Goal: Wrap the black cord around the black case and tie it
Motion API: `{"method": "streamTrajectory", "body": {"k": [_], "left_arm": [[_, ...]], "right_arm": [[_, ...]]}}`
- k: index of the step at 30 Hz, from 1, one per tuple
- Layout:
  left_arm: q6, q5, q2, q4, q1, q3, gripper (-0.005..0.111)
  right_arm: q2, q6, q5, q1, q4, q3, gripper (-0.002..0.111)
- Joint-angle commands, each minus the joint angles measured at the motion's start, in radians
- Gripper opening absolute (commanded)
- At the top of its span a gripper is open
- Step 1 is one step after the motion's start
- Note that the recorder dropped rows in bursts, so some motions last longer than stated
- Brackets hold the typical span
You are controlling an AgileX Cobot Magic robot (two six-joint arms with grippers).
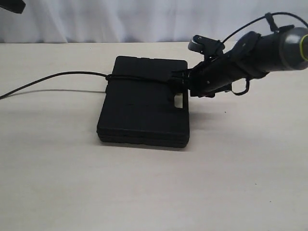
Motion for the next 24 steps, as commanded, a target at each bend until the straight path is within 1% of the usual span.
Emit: {"method": "streamTrajectory", "body": {"k": [1, 2, 4, 5, 7, 8, 10, 11, 13, 15, 16, 18, 19, 20, 21, 22, 23, 24], "left_arm": [[-0.309, -0.008, -0.146, 0.235, -0.069, 0.087, 0.0], [-0.35, 0.004, -0.175, 0.281, -0.082, 0.112, 0.0], [-0.383, 0.019, -0.229, 0.334, -0.107, 0.172, 0.0], [-0.388, 0.014, -0.271, 0.345, -0.117, 0.208, 0.0], [-0.392, -0.022, -0.341, 0.34, -0.128, 0.284, 0.0], [-0.392, -0.051, -0.394, 0.333, -0.136, 0.341, 0.0], [-0.394, -0.116, -0.471, 0.321, -0.143, 0.422, 0.0], [-0.392, -0.175, -0.534, 0.312, -0.15, 0.488, 0.0], [-0.387, -0.273, -0.624, 0.305, -0.155, 0.573, 0.0], [-0.37, -0.422, -0.739, 0.291, -0.159, 0.688, 0.0], [-0.335, -0.502, -0.796, 0.259, -0.159, 0.731, 0.0], [-0.222, -0.651, -0.904, 0.139, -0.159, 0.835, 0.0], [-0.037, -0.771, -0.997, -0.047, -0.159, 0.93, 0.0], [0.07, -0.81, -1.029, -0.132, -0.159, 0.964, 0.0], [0.295, -0.89, -1.098, -0.358, -0.159, 1.039, 0.0], [0.378, -0.918, -1.12, -0.453, -0.159, 1.063, 0.0], [0.562, -0.969, -1.155, -0.659, -0.159, 1.104, 0.0], [0.619, -0.986, -1.16, -0.747, -0.159, 1.114, 0.0]], "right_arm": [[-0.108, 0.182, 0.214, -0.014, -0.313, -0.026, 0.055], [-0.139, 0.246, 0.261, -0.014, -0.411, -0.028, 0.051], [-0.197, 0.354, 0.368, -0.012, -0.591, -0.028, 0.038], [-0.237, 0.402, 0.431, -0.01, -0.663, -0.028, 0.028], [-0.297, 0.43, 0.532, -0.01, -0.733, -0.019, 0.013], [-0.334, 0.434, 0.571, -0.01, -0.749, 0.001, 0.005], [-0.411, 0.438, 0.581, -0.01, -0.753, 0.045, 0.005], [-0.469, 0.438, 0.572, -0.01, -0.753, 0.089, 0.005], [-0.553, 0.438, 0.54, -0.01, -0.753, 0.166, 0.005], [-0.671, 0.438, 0.475, -0.01, -0.753, 0.256, 0.005], [-0.734, 0.438, 0.436, -0.01, -0.753, 0.3, 0.005], [-0.848, 0.426, 0.352, -0.01, -0.753, 0.375, 0.005], [-0.974, 0.398, 0.264, -0.01, -0.753, 0.448, 0.005], [-1.038, 0.384, 0.226, -0.01, -0.753, 0.477, 0.005], [-1.161, 0.355, 0.104, -0.01, -0.753, 0.553, 0.005], [-1.209, 0.34, 0.045, -0.01, -0.753, 0.593, 0.005], [-1.314, 0.313, -0.133, -0.01, -0.753, 0.68, 0.005], [-1.347, 0.299, -0.238, -0.01, -0.753, 0.718, 0.005]]}}
